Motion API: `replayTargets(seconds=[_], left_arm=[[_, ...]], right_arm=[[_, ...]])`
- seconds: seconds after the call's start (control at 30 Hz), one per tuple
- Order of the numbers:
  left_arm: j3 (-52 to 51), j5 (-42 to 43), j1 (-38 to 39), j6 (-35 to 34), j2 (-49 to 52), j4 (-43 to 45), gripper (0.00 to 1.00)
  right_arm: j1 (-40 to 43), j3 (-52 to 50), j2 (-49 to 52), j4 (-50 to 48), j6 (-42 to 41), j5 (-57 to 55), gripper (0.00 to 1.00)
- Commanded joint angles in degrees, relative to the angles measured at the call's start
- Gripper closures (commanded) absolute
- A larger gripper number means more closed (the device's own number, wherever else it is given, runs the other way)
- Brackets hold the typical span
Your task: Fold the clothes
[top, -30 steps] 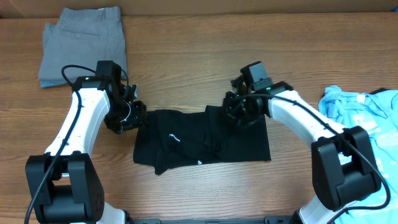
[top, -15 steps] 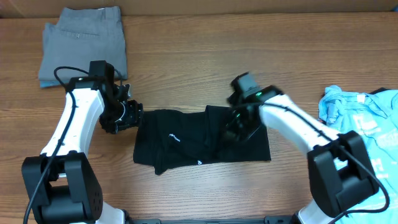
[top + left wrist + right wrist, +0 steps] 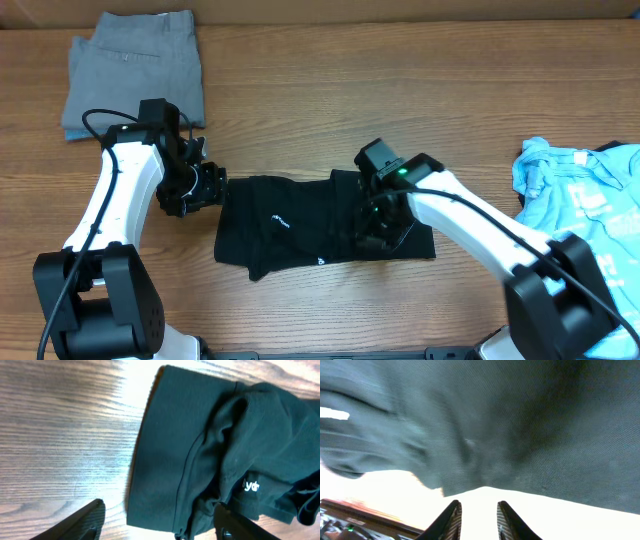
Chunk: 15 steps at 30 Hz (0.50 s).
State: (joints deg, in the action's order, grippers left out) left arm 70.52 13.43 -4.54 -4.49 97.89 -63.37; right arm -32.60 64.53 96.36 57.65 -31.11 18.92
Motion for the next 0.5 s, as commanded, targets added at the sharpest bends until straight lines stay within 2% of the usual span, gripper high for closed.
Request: replayTargets(seconds=[0.0,0.07,0.23,0.47], left_arm=[[0.81,0.13,-0.17,-0.68,-1.05,-1.49,0.23],[-0.07,0.24,-0.17,-0.68,-1.05,-1.53,0.19],[-5.90,1.68,-0.17,-0.90,-0.81,3.30,0.00],[-15.98,3.26,-0.17,-0.59,-0.68,18.03,0.00]], right_arm=[[0.26,2.32,-3.96,-1.40,0.48,-2.84,0.73],[0.63,2.32,-4.00,-1.99,0.42,-2.84,0.73],[2.95,2.32,-4.00,-3.10,-0.44,-2.78,0.77],[6.84,2.32,-4.00,-2.93,0.07,-0.15,0.79]])
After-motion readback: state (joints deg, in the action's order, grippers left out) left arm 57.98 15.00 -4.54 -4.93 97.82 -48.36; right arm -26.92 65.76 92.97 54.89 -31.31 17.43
